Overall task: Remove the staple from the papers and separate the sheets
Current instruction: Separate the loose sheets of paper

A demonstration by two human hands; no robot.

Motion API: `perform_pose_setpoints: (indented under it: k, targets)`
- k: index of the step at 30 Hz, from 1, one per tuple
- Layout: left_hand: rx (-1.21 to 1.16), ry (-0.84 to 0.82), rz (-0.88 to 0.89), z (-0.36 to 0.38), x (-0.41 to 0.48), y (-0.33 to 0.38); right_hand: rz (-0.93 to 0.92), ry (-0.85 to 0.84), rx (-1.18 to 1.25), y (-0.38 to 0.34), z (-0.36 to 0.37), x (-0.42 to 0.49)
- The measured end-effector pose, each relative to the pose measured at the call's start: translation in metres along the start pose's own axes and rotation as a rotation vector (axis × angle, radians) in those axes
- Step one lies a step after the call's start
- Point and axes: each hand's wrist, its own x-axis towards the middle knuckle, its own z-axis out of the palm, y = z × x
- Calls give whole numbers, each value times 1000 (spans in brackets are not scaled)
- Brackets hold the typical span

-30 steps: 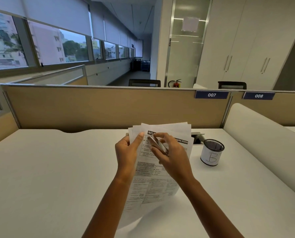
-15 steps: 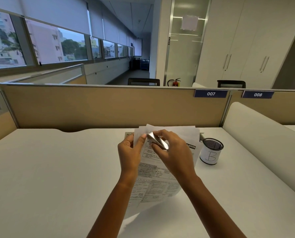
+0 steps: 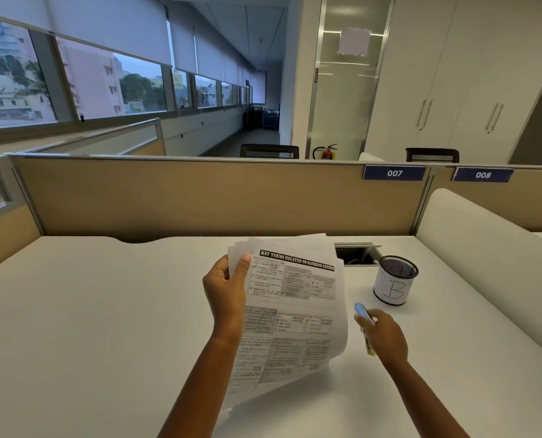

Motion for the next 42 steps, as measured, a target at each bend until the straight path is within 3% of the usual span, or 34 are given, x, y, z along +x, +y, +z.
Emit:
perform_pose_setpoints:
  k: [9,13,21,27,29,33,37,42]
  targets:
    - [-35,4,-41,5,1,1,139,-88,-52,57,0,10]
    - [-37,1,-57,7,1,1,206,-50,45,64,8,6]
    - [-41,-8,-71,8,2,1,212,38,19,67,12,13]
    - [-23,1,-51,9,-1,2,296,17,-304,54,6,9]
    - [-18,5,-36,9,-2,3,173,86,-283,38,2,5]
    - [-18,-2,-22,11,-5,4,-375,218,43,-27,-9,-12]
    - [-48,13,-24,8,-4,10,-799,325,67,-98,-22,-45]
    - [-53,6,5,3,-4,19,-838,518,193,-134,-36,-57]
